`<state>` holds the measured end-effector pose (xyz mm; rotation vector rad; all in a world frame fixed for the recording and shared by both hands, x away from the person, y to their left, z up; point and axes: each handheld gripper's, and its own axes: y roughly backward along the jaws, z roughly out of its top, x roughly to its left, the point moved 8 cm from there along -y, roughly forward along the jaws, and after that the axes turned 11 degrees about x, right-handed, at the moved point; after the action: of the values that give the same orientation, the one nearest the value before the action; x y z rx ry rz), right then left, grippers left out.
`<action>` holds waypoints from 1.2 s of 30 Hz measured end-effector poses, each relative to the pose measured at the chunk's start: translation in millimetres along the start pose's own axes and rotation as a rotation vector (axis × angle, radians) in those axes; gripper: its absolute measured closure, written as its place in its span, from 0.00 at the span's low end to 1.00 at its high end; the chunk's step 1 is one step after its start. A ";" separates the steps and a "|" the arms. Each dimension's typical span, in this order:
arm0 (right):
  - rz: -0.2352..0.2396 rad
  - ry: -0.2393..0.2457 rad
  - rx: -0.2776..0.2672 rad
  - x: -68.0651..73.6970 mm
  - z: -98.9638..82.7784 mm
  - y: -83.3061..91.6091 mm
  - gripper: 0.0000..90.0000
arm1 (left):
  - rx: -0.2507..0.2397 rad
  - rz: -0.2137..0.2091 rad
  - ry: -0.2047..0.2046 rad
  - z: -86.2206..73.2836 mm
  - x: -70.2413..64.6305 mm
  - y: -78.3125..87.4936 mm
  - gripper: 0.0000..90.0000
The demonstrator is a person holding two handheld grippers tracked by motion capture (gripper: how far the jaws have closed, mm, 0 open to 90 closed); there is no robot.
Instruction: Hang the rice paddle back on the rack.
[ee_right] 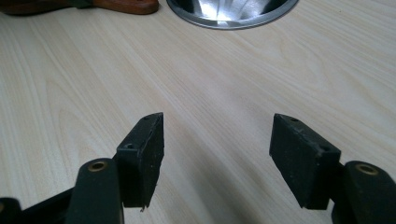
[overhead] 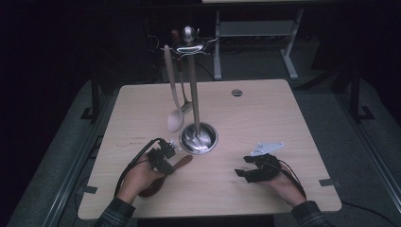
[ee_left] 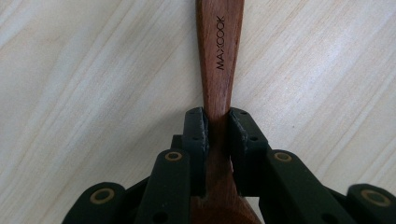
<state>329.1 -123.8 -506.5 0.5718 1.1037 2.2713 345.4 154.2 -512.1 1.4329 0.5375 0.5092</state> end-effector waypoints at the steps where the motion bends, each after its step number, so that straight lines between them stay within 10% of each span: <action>1: 0.001 -0.001 0.000 0.0 0.1 0.0 0.39 | 0.001 0.003 -0.001 -0.1 -0.3 -0.1 0.86; 15: 0.006 -0.009 -0.002 -0.3 1.0 -1.4 0.39 | 0.001 0.000 -0.006 -1.4 1.6 0.8 0.87; 20: 0.006 -0.007 -0.007 -1.9 1.2 -0.6 0.39 | -0.073 -0.028 -0.001 -1.0 1.3 8.4 0.87; 36: 0.008 -0.023 -0.018 -3.4 1.8 0.4 0.39 | -0.544 -0.166 -0.049 -7.2 -3.7 53.1 0.87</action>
<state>332.6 -125.1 -505.6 0.5949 1.0710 2.2736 337.6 161.4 -459.4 0.8718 0.4313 0.4428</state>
